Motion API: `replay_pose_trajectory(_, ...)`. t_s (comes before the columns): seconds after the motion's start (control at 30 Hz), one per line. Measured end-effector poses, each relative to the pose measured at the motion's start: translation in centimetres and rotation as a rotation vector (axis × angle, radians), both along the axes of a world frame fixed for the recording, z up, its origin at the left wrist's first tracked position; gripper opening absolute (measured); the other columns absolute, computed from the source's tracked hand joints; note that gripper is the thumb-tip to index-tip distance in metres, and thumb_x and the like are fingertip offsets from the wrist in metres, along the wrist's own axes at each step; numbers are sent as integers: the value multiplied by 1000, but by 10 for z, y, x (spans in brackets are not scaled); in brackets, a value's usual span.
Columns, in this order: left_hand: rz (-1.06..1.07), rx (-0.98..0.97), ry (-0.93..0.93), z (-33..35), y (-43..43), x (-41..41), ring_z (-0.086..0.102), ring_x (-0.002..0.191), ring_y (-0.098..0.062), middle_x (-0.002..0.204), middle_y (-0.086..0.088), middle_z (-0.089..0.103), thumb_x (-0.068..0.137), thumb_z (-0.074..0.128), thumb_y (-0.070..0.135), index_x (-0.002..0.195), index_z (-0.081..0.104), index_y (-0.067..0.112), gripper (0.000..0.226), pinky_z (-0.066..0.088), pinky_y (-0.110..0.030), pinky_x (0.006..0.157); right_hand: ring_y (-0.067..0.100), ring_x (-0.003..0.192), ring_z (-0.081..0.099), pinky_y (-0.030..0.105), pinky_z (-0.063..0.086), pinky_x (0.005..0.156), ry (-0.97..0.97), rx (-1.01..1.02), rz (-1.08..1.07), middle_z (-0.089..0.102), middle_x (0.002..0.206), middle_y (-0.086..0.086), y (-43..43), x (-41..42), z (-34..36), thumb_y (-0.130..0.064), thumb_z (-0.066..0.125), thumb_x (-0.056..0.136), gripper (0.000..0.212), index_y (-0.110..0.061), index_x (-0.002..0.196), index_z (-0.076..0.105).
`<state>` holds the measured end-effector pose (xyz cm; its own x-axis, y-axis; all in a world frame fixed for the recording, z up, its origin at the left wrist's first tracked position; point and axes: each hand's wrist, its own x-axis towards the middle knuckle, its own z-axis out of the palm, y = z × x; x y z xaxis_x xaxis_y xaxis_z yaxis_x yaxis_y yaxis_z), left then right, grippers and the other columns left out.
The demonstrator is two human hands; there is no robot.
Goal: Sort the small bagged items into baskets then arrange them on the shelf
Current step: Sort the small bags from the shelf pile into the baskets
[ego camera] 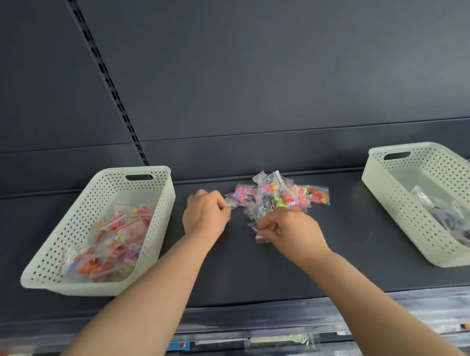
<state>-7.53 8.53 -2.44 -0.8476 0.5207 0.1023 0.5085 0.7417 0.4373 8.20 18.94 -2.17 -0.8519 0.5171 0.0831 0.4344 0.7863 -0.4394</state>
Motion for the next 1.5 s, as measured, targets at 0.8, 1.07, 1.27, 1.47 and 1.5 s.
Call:
replay_pose_trajectory(0.8,-612,300,-230,62,212,192,57,86,-12,91,10,63,92,62,19,101,70,21,12,50,-29,79,20,110,52,35,50,72,162,166,-732,61,119,-3,164,192,21,-22,54,93,28,-27,119,62)
replay_pose_trajectory(1.07,-443,248,-248,31,208,182,63,98,-16,112,9,67,93,59,19,111,66,24,19,54,-37,88,16,111,50,28,40,60,102,274,-609,59,119,-9,165,185,26,-25,49,95,26,-31,118,61)
replay_pose_trajectory(1.27,-187,222,-221,13,152,130,65,95,-16,92,11,67,93,58,15,93,66,28,15,53,-36,85,27,85,61,28,38,56,242,310,-249,67,91,-2,136,127,22,-11,66,82,19,-23,95,73)
replay_pose_trajectory(1.47,102,83,-121,4,83,85,63,98,-21,103,7,69,93,50,15,94,64,29,20,51,-32,74,17,103,57,30,48,72,108,176,-53,64,110,-7,102,84,-4,-19,49,95,26,-28,111,67)
replay_pose_trajectory(1.5,118,53,-114,2,73,80,63,100,-23,108,4,69,93,50,14,98,65,27,21,51,-32,75,17,105,57,31,49,74,97,144,-30,65,112,-8,96,77,-7,-19,48,95,26,-29,111,66)
